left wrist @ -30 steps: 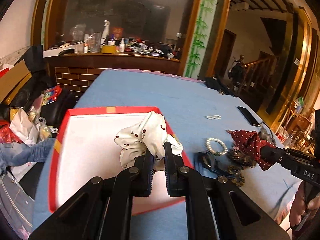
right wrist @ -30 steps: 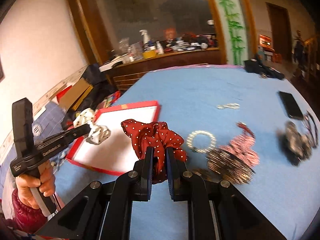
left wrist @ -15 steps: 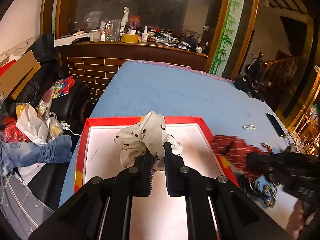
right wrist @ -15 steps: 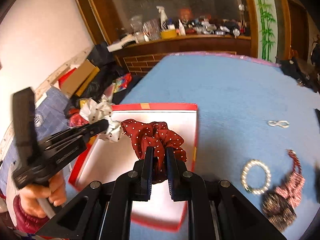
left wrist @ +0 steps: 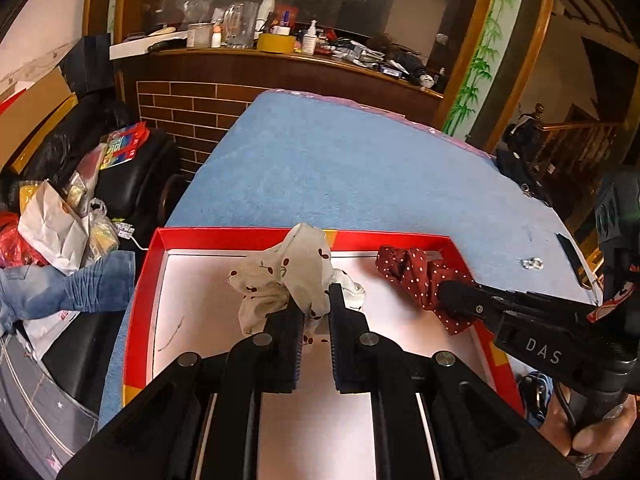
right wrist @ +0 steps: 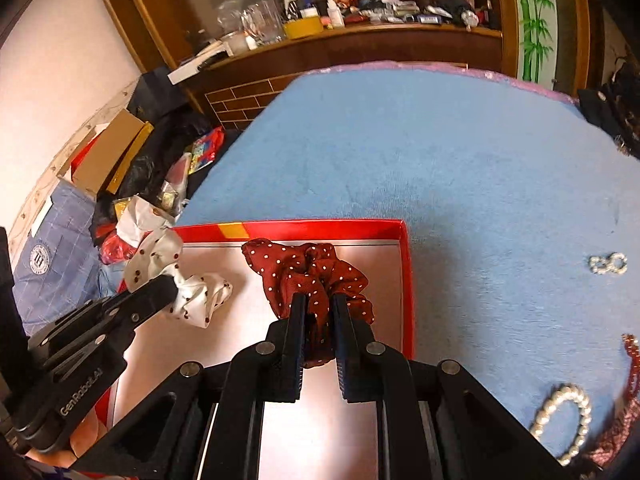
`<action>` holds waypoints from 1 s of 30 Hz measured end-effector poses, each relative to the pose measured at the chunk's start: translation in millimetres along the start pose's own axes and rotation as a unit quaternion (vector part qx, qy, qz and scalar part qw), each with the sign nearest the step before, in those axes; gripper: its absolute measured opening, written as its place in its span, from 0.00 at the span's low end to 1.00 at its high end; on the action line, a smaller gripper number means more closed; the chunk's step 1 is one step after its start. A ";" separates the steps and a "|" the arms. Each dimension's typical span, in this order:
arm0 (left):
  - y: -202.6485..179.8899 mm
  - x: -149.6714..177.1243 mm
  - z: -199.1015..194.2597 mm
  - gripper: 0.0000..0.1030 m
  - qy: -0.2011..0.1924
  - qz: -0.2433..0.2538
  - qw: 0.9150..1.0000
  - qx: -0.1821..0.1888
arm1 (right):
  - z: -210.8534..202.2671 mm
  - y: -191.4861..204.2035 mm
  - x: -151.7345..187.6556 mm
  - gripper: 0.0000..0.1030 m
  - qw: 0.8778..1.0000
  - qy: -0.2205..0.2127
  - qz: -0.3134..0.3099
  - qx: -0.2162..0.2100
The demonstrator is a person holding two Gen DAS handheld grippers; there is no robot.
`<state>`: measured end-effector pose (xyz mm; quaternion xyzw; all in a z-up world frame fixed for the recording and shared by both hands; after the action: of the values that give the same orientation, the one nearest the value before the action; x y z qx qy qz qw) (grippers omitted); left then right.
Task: Organize jewelry
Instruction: 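Open the right tool over the box while the left tool releases the white scrunchie inside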
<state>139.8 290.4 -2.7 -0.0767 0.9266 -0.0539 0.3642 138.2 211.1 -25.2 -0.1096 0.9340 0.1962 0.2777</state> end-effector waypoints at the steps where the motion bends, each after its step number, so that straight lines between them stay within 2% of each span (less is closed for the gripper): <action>1: 0.5 0.3 1.0 0.26 0.002 -0.004 1.000 0.005 | 2.2 -0.8 -1.2 0.17 1.000 0.001 0.002 0.000; 2: 1.3 0.0 1.0 0.32 0.001 -0.009 1.000 0.008 | 4.1 -2.4 -1.5 0.20 1.000 0.001 0.006 0.001; 3: 3.2 -0.3 -0.8 0.44 -0.004 -0.013 1.000 0.004 | 4.5 -3.2 -1.3 0.23 1.000 0.001 0.009 -0.002; 4: 4.3 -0.9 -3.3 0.52 -0.010 -0.015 1.000 0.002 | 4.7 -4.0 -0.8 0.30 1.000 0.001 0.014 -0.005; 10: 5.7 -0.4 -20.5 0.56 -0.024 -0.016 1.000 -0.001 | -16.5 -5.1 -0.3 0.50 0.999 -0.014 0.028 -0.027; 16: -4.5 4.0 -56.4 0.58 -0.050 -0.026 0.998 0.006 | -61.8 -0.2 13.2 0.56 0.998 -0.045 0.016 -0.047; 17: -8.6 6.0 -64.4 0.60 -0.057 -0.029 0.998 0.008 | -72.6 -2.5 19.2 0.56 0.997 -0.050 0.019 -0.054; 19: -17.6 13.4 -80.7 0.72 -0.072 -0.037 0.997 0.007 | -92.9 -7.9 33.3 0.56 0.996 -0.060 0.024 -0.066; 22: -45.7 35.8 -100.4 0.77 -0.089 -0.036 0.995 0.015 | -127.5 -24.9 55.3 0.56 0.994 -0.093 0.026 -0.055; 27: -117.6 93.4 -109.4 0.78 -0.058 0.010 0.996 0.073 | -176.6 -65.4 94.6 0.56 0.991 -0.126 0.040 -0.035; 30: -161.7 129.2 -106.1 0.78 -0.032 0.053 0.994 0.091 | -206.4 -107.6 124.6 0.56 0.986 -0.144 0.081 -0.021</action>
<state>-9.4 112.8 13.6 0.0046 0.9083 -0.1162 0.4018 -28.6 14.2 30.6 -0.0101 0.8856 0.2514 0.3903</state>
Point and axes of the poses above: each gripper's, at about its wrist camera, not at the fingertips, and z roughly the way its jaws point, y to its left, x to its underside, the point moved 8 cm from there along z, roughly the way its jaws point, and after that the axes turned 4 degrees about -x, right-handed, at the moved point
